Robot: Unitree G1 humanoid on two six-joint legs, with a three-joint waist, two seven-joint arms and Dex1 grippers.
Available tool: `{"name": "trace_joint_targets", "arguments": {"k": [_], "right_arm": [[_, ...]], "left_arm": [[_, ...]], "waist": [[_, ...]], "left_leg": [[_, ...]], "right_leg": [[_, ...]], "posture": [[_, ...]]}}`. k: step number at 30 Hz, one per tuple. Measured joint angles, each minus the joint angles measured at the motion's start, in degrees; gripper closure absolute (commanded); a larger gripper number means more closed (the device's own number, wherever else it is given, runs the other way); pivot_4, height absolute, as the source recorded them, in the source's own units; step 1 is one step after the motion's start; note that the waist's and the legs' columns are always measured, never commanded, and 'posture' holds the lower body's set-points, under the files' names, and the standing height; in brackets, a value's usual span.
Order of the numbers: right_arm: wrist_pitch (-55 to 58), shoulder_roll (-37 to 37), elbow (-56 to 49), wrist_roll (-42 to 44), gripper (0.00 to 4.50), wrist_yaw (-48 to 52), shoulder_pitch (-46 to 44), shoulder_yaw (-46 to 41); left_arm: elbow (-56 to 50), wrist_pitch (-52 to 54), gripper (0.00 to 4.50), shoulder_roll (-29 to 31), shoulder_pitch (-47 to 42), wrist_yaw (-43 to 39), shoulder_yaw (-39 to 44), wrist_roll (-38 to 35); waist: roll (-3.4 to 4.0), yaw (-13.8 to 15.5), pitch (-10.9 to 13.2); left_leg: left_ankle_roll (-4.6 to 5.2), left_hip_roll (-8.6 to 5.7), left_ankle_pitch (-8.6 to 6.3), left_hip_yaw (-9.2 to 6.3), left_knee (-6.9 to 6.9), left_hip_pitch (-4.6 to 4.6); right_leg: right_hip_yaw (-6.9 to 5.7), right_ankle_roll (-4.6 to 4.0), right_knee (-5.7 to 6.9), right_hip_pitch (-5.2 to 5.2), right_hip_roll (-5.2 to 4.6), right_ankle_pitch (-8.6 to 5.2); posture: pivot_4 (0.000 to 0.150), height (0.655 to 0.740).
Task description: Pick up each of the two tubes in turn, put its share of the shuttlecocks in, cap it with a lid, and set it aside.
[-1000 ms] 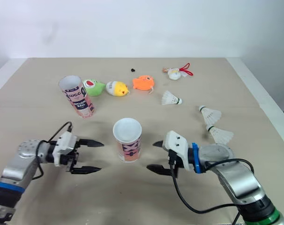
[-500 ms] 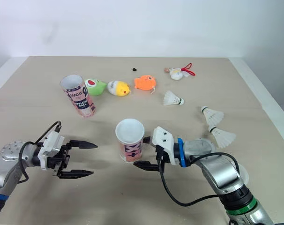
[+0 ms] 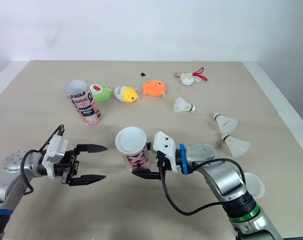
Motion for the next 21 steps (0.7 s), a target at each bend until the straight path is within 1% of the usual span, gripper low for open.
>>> {"name": "trace_joint_targets", "arguments": {"k": [1, 2, 4, 6, 9, 13, 15, 16, 17, 21], "right_arm": [[0.0, 0.3, 0.3, 0.0, 0.83, 0.0, -0.1, 0.0], [0.0, 0.4, 0.5, 0.1, 1.26, 0.0, -0.1, 0.0], [0.0, 0.6, 0.6, 0.2, 1.91, 0.2, -0.2, 0.0], [0.0, 0.6, 0.6, 0.4, 2.3, 0.3, -0.2, 0.0], [0.3, 0.5, 0.6, 0.6, 2.58, 0.1, -0.2, 0.0], [1.7, -0.6, 0.5, 1.8, 2.58, -0.1, -0.2, -1.7], [3.3, -1.5, 0.5, 3.4, 2.58, -0.7, -0.3, -4.9], [4.5, -2.1, 0.5, 5.0, 2.58, -1.4, -0.4, -8.0], [4.6, -2.1, 0.5, 5.2, 2.58, -1.5, -0.5, -8.4], [9.3, -2.6, -0.1, 12.1, 2.58, -8.2, -2.4, -23.5]], "left_arm": [[-0.4, 0.4, 0.0, -0.2, -0.2, 0.4, 0.0, -0.4], [-0.7, 0.8, 0.0, -0.2, -0.4, 0.8, 0.0, -0.7], [-1.1, 1.6, 0.0, -0.2, -0.6, 1.4, 0.1, -1.4], [-1.5, 1.9, 0.0, -0.2, -0.6, 1.7, 0.1, -1.6], [-1.6, 2.7, 0.0, -0.6, -1.7, 2.6, 0.1, -2.2], [-2.0, 3.6, 0.0, -2.7, -4.7, 4.1, 0.0, -3.3], [-2.2, 3.9, 0.0, -4.3, -6.9, 5.2, -0.6, -3.4], [-2.2, 3.8, 0.0, -5.5, -8.4, 5.9, -1.3, -3.2], [-2.2, 3.8, 0.0, -5.6, -8.6, 6.0, -1.4, -3.2], [-0.7, 3.4, 0.0, -10.1, -14.3, 7.9, -5.7, 0.2]], "waist": [[0.0, 0.0, 0.0], [0.0, 0.0, 0.0], [0.0, 0.0, 0.0], [0.0, 0.0, 0.0], [0.0, 0.0, 0.0], [0.0, 0.1, 0.0], [0.0, 0.1, 0.0], [0.0, 0.1, 0.0], [-0.01, 0.1, 0.0], [0.0, 0.2, 0.0]], "left_leg": [[-0.01, 0.01, 0.0, 0.0, 0.01, 0.0], [-0.01, 0.01, 0.01, 0.0, 0.01, 0.01], [-0.01, 0.02, 0.01, 0.01, 0.01, 0.03], [-0.02, 0.02, 0.01, 0.0, 0.01, 0.03], [-0.03, 0.01, 0.02, 0.01, 0.02, 0.03], [-0.05, -0.02, 0.03, 0.02, 0.14, 0.01], [-0.05, -0.05, 0.03, 0.02, 0.18, -0.01], [-0.05, -0.08, 0.03, 0.02, 0.23, -0.02], [-0.05, -0.09, 0.03, 0.02, 0.25, -0.02], [-0.05, -0.12, 0.03, 0.06, 0.4, -0.06]], "right_leg": [[0.0, -0.01, 0.01, 0.0, 0.02, 0.01], [0.0, -0.01, 0.02, 0.0, 0.02, 0.01], [0.01, -0.02, 0.04, 0.0, 0.04, 0.01], [0.01, -0.03, 0.04, 0.0, 0.05, 0.02], [0.0, -0.03, 0.05, 0.01, 0.04, 0.02], [-0.02, 0.02, 0.05, 0.07, 0.01, 0.04], [0.01, 0.08, 0.05, 0.08, -0.01, 0.08], [0.01, 0.11, 0.05, 0.1, -0.03, 0.1], [0.01, 0.12, 0.05, 0.11, -0.03, 0.1], [0.02, 0.18, 0.05, 0.15, -0.03, 0.19]], "posture": [[0.15, 0.74], [0.15, 0.74], [0.15, 0.74], [0.15, 0.74], [0.15, 0.74], [0.15, 0.74], [0.15, 0.74], [0.15, 0.74], [0.15, 0.74], [0.15, 0.74]]}}
